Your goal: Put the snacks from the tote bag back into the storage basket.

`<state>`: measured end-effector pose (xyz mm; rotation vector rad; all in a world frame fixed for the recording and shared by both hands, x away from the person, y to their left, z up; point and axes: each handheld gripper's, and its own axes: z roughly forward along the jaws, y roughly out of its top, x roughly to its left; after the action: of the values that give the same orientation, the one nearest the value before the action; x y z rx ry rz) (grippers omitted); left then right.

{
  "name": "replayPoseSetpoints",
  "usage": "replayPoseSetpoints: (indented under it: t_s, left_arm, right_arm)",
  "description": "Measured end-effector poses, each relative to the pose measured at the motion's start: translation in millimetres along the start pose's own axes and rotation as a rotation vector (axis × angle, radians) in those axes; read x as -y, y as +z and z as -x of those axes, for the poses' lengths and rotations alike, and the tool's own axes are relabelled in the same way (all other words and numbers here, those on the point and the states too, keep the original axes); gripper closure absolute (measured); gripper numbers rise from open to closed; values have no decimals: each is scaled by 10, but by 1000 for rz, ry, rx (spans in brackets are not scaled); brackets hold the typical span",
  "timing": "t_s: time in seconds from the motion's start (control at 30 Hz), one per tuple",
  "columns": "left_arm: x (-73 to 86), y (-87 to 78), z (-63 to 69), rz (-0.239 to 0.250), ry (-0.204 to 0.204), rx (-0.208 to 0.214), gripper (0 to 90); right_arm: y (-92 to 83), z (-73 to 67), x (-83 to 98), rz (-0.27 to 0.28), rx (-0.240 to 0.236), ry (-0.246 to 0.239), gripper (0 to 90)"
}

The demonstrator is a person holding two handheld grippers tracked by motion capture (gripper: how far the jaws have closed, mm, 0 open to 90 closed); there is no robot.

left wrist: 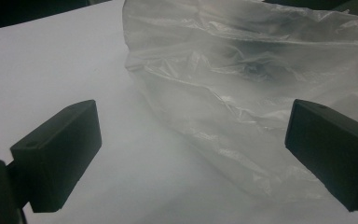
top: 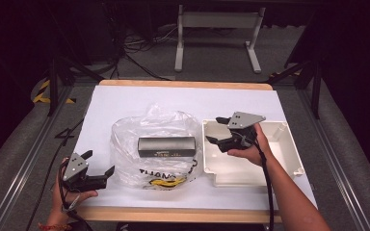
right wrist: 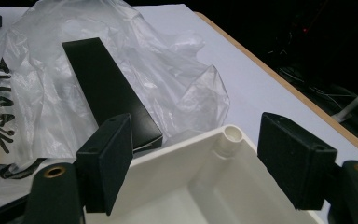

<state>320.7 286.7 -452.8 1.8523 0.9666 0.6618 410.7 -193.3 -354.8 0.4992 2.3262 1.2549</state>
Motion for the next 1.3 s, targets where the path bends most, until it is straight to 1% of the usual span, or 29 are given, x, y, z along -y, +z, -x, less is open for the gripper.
replayPoseSetpoints:
  t_s: [0.1, 0.13, 0.17, 0.37, 0.43, 0.5, 0.63, 0.77, 0.83, 0.93, 1.13, 1.2, 1.3]
  left_arm:
    - [-2, -1, 3, -5, 5, -4, 44]
    - [-2, -1, 3, -4, 6, -3, 44]
    - [-2, 0, 3, -3, 5, -2, 44]
    - [-4, 4, 7, -10, 13, 0, 45]
    - [-4, 4, 5, -11, 14, 0, 45]
    - [-4, 3, 5, -9, 13, 2, 45]
    - [-4, 4, 7, -11, 15, 1, 45]
    - [-3, 6, 7, -12, 15, 3, 45]
    - [-2, 7, 8, -14, 14, 7, 45]
    - [-2, 8, 7, -16, 14, 8, 45]
    - [0, 14, 9, -18, 15, 12, 45]
    - [0, 16, 11, -19, 15, 13, 45]
    - [1, 18, 12, -21, 17, 15, 45]
  right_arm:
    - [46, -3, -32, -5, -5, -16, 281]
    - [73, -5, -45, -22, -5, -24, 281]
    - [91, -6, -50, -26, -6, -27, 281]
    - [200, -4, -125, -47, -54, -34, 298]
    - [245, -18, -159, -58, -70, -53, 305]
    - [297, -30, -190, -71, -91, -57, 305]
    - [376, -54, -236, -93, -110, -78, 304]
    - [516, -87, -292, -130, -155, -104, 304]
    - [570, -90, -309, -147, -173, -104, 304]
    - [649, -101, -340, -172, -196, -120, 300]
    - [763, -129, -387, -216, -243, -162, 296]
    - [799, -133, -396, -232, -261, -163, 296]
    - [852, -141, -399, -277, -286, -200, 302]
